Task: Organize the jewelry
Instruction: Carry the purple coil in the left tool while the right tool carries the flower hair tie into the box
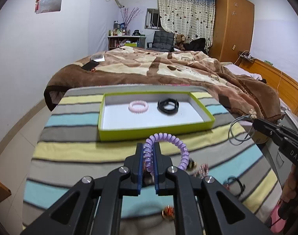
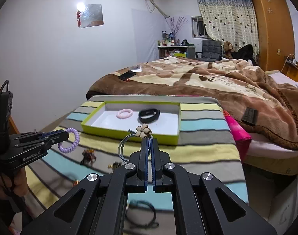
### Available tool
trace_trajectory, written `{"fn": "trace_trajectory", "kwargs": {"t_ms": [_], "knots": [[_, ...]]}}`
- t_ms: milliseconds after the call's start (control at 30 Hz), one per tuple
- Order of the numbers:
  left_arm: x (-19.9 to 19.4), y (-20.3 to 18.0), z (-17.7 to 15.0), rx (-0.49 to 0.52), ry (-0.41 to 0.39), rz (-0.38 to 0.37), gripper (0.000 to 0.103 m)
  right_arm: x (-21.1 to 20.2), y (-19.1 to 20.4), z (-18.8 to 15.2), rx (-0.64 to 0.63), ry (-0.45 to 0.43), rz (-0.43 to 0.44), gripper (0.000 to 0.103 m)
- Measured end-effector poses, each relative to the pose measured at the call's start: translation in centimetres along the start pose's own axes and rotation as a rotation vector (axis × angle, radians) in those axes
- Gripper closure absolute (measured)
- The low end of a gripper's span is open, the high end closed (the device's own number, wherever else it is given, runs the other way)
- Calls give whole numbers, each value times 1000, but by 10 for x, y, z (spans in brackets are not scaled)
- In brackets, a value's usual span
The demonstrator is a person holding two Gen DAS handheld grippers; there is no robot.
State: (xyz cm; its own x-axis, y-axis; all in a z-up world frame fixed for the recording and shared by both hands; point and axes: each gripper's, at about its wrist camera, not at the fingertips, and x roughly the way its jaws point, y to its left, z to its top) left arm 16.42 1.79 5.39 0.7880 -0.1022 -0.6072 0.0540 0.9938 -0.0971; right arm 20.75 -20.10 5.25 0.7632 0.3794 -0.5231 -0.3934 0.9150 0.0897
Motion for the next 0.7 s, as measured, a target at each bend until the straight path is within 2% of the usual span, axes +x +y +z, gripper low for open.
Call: {"fn": "trace_trajectory", "kwargs": {"t_ms": [433,700], "knots": [[61,31,52,-1,-1,65,93,70,-12,46,-19,30,-11,101],[107,50,68,-15,36,101,93,128,-29,60,1,102,-41,101]]}}
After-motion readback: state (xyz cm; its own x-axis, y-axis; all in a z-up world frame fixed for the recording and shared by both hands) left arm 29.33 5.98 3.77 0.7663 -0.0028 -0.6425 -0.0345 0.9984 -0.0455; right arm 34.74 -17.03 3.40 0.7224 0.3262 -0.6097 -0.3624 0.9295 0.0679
